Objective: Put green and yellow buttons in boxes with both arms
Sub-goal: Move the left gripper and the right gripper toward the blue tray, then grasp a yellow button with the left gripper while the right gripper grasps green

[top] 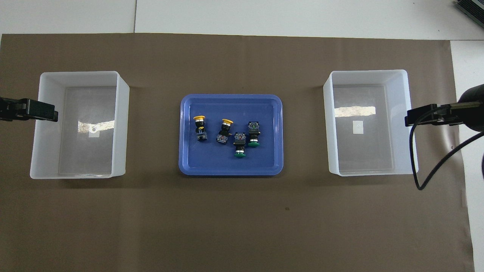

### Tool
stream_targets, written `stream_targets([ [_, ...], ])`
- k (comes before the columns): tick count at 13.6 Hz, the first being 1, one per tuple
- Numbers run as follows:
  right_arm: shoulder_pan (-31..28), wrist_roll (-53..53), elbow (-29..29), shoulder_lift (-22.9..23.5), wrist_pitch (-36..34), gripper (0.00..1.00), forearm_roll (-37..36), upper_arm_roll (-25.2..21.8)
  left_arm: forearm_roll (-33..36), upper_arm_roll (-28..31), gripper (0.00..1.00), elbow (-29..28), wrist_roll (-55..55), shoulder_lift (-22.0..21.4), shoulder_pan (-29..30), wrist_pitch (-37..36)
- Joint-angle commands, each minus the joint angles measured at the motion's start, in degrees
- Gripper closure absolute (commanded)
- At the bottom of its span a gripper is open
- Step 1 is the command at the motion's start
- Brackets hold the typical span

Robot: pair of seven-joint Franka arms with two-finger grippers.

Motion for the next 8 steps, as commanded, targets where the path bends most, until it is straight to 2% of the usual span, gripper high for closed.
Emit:
stream_targets([
  [1,3.6,3.2,-2.3,2.0,4.7,0.00,0.6,0.3,0.8,-0.8,0.00,-1.1,-0.7,-1.2,-0.6,0.1],
  [2,4.5,3.4,-2.3,3.4,6.6,0.00,0.6,0.3,0.8,-0.8,0.00,-2.2,-0.8,-1.5,-1.5,0.8],
  [4,7.5,4.6,-2.3,6.5,10.1,0.00,0.6,0.3,0.8,-0.8,0.00,-8.1,-1.5,-4.3,-4.2,4.1],
  [6,10.5,8.1,-2.5,9.4,14.2,0.00,0.6,0.3,0.8,-0.8,0.00,-17.7,-4.5,-8.0,-8.0,13.7],
  [8,13.4,10.9,-3.0,12.3,18.5,0.00,2.0,0.3,0.8,-0.8,0.00,-20.9,-7.4,-7.9,-11.1,17.6],
])
